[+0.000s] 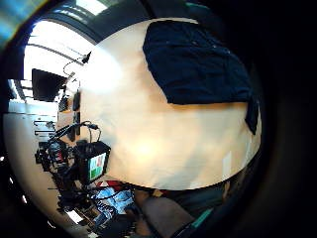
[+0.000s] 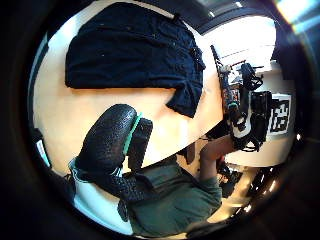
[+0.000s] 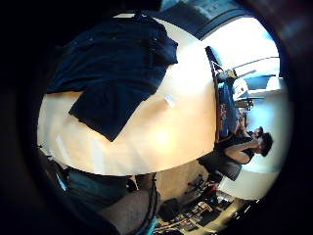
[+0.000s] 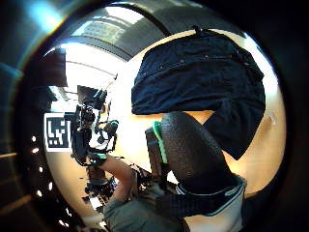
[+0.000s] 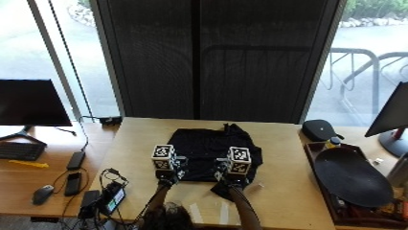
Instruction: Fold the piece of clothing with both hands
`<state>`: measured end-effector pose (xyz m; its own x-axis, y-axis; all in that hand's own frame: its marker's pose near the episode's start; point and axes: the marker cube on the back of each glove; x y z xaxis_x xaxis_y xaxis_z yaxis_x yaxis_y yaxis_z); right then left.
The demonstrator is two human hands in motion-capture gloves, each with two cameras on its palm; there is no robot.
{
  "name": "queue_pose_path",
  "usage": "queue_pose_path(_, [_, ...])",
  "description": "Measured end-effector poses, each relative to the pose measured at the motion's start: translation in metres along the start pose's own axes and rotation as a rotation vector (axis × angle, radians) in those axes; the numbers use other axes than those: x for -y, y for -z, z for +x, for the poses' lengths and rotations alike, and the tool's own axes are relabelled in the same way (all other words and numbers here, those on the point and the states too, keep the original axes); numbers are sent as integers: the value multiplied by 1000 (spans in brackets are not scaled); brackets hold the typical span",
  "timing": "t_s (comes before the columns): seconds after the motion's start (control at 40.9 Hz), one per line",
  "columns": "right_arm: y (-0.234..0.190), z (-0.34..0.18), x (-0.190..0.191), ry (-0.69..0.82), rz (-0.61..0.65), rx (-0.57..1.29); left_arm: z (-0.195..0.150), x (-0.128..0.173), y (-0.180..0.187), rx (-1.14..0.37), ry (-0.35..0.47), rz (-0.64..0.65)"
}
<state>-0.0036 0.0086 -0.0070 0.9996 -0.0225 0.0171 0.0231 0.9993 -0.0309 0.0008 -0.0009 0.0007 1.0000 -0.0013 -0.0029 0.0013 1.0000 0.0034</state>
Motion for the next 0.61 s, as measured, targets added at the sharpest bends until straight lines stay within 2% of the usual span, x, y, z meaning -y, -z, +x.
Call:
queue_pose_path(0.318, [-11, 7, 11, -15, 9, -13, 2, -4, -1, -14, -1, -28])
queue_pose_path(0.489, [2, -2, -1, 14, 16, 4, -1, 2, -8, -15, 3, -14])
queue_pose_path(0.612, [5, -4, -7, 25, -3, 10, 1, -7, -3, -2, 11, -46])
